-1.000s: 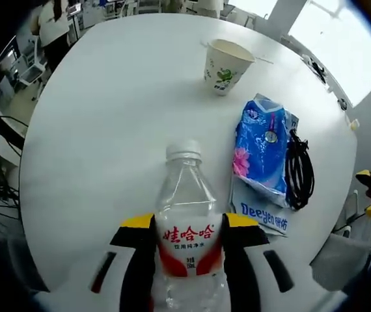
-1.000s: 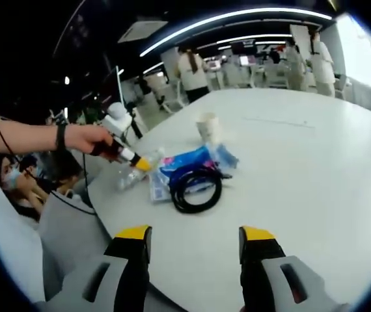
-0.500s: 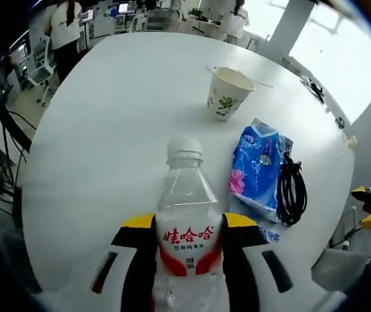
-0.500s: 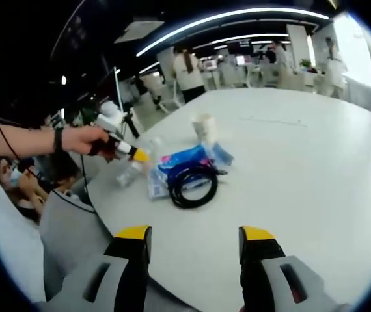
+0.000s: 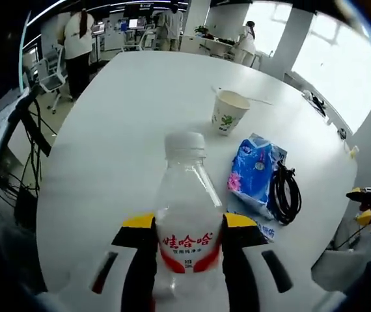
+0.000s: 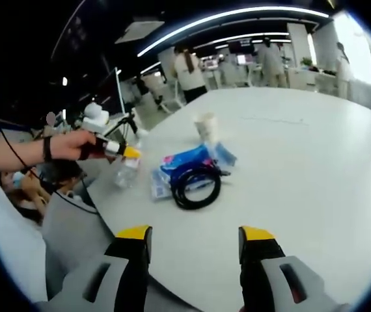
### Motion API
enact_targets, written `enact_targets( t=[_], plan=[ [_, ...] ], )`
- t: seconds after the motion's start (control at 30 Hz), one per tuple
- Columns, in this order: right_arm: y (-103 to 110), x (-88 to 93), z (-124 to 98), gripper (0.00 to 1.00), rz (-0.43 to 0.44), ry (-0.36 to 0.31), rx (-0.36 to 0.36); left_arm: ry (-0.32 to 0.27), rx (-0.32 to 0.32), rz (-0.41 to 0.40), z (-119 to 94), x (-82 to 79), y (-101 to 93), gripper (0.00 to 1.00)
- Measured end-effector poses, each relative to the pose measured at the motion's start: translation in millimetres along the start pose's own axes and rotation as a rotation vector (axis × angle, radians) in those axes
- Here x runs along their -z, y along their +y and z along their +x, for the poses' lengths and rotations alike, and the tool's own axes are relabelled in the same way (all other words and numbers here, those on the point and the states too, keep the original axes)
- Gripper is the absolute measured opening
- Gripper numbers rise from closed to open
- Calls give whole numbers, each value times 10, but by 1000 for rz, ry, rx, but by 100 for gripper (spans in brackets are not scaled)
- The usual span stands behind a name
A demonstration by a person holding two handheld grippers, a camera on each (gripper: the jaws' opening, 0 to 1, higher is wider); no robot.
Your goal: Arrange the tabletop items into an orderly group along one side of the table until the central work area is clear of visible clutter.
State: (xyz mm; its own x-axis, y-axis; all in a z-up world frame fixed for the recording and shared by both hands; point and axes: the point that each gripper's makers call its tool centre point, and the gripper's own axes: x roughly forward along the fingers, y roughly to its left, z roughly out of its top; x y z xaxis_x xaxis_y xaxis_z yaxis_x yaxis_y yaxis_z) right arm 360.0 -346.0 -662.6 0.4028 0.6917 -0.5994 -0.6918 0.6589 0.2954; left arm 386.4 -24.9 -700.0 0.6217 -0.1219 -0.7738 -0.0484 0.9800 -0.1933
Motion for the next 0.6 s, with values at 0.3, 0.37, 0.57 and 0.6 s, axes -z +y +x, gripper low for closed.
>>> enact_targets(
  t=[0.3, 0.37, 0.57, 0.6],
  plan=[
    [7, -13, 26, 54, -3, 4, -8, -72, -26, -13, -228, -22, 41, 37],
    [18, -7, 30, 54, -8, 6, -12, -78, -31, -12, -256, -21, 43, 37],
    [20, 11, 29, 54, -2, 8, -15, -89, -27, 3, -288, -21, 35, 37],
    [22, 10, 28, 54, -5, 7, -15, -93, -26, 5, -291, -23, 36, 37]
  ],
)
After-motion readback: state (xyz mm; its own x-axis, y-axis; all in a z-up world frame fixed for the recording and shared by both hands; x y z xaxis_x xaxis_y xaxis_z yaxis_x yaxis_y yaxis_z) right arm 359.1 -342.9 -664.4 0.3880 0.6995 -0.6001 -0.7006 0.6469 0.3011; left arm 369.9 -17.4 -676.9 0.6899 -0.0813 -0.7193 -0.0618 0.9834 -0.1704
